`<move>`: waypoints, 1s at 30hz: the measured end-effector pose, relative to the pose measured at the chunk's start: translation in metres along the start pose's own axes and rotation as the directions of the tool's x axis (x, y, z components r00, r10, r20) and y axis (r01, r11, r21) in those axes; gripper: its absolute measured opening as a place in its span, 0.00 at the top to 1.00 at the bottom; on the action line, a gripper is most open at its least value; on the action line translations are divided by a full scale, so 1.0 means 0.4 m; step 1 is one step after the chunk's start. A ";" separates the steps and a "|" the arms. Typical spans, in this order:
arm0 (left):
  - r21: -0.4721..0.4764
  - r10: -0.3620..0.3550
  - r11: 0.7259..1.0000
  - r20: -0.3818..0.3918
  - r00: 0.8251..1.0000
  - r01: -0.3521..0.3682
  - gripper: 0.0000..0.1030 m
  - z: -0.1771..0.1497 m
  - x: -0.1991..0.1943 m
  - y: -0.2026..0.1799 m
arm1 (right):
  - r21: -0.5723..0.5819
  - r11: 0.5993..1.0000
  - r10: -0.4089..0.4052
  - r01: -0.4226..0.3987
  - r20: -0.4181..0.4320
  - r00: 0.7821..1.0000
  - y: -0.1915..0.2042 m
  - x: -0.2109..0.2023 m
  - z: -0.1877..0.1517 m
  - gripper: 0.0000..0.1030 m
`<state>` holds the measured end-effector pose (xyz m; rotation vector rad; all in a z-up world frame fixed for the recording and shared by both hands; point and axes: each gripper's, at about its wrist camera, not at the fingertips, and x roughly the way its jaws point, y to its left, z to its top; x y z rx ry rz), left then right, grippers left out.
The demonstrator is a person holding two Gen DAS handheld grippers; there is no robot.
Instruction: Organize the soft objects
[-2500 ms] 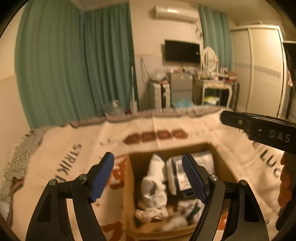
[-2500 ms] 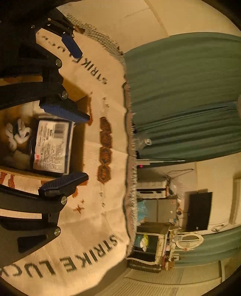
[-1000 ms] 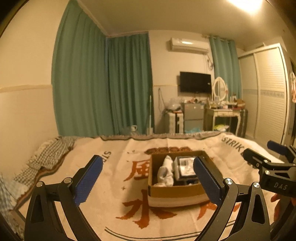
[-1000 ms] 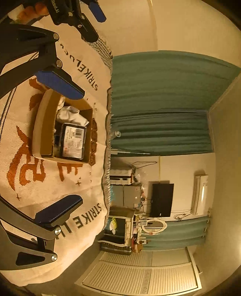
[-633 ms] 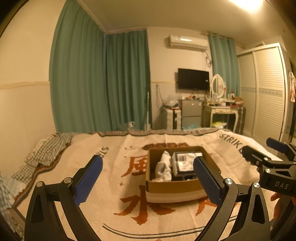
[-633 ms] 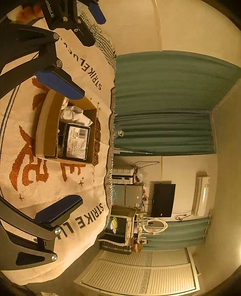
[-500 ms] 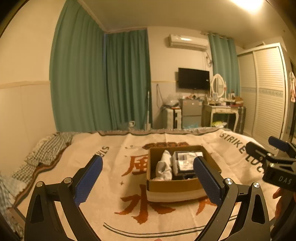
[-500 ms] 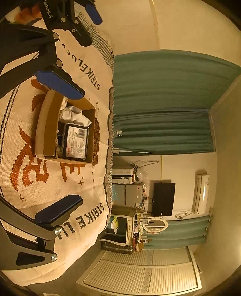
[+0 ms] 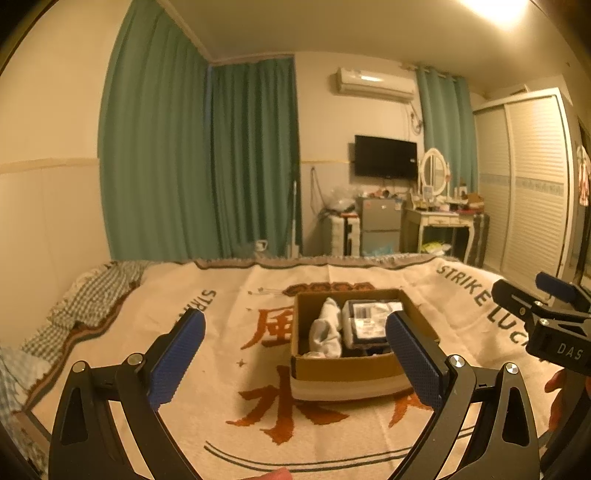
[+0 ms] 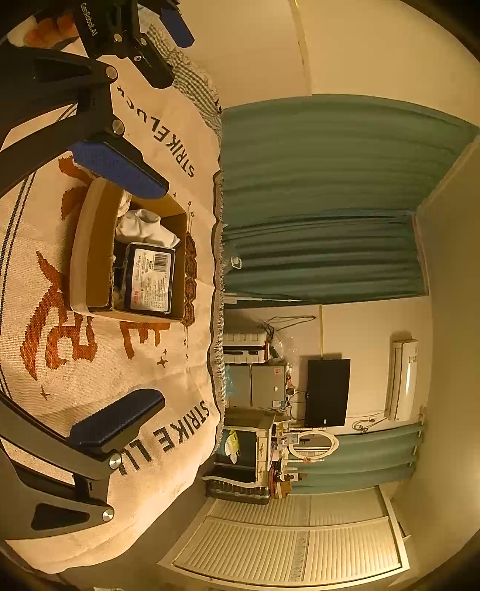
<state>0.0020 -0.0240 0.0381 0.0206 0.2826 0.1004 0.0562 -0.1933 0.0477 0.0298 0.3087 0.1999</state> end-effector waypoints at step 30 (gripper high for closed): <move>0.014 0.006 1.000 -0.008 1.000 -0.006 0.03 -0.018 0.006 0.001 | 0.013 1.000 0.008 -0.008 -0.025 1.000 0.002 0.011 -0.017 0.00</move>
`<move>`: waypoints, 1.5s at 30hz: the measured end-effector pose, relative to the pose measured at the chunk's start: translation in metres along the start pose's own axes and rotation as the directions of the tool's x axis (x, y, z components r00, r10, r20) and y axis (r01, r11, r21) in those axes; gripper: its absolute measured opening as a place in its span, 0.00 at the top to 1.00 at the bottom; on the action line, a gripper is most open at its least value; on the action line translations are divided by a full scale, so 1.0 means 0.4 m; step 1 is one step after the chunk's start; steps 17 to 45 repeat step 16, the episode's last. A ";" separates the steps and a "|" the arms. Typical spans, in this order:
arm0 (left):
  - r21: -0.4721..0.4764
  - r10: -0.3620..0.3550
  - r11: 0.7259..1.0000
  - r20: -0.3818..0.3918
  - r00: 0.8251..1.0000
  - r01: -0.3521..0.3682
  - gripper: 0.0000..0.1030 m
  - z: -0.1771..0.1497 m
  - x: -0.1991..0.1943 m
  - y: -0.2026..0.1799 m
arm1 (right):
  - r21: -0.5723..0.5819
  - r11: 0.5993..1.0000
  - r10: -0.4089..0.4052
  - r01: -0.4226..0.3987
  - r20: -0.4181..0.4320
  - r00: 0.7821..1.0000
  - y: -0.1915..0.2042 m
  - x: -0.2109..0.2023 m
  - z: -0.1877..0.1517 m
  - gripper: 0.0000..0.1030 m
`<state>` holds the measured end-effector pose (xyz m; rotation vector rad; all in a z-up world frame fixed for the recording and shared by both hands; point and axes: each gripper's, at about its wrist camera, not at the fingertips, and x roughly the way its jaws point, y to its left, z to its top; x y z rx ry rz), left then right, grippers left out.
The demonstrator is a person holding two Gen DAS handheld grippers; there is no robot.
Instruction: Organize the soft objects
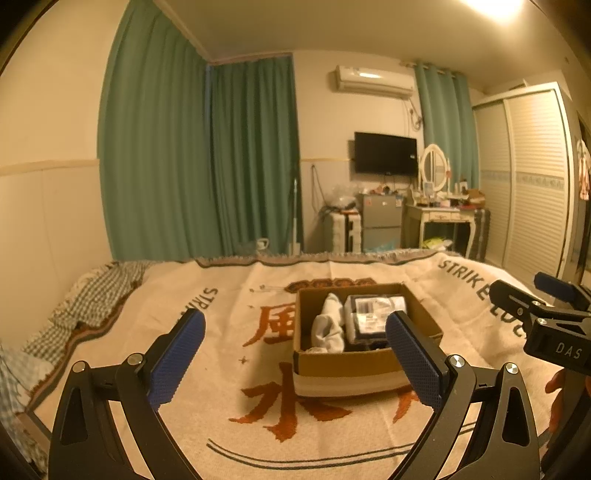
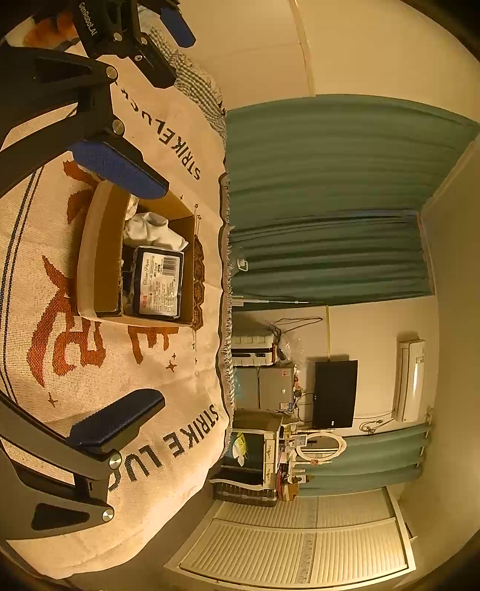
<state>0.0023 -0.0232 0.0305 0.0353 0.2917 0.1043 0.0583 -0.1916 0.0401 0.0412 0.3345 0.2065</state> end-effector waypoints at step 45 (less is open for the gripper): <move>-0.011 0.026 1.000 0.018 1.000 -0.025 0.03 0.000 -0.001 0.014 | -0.003 1.000 0.006 -0.006 0.000 1.000 0.001 0.000 -0.003 0.00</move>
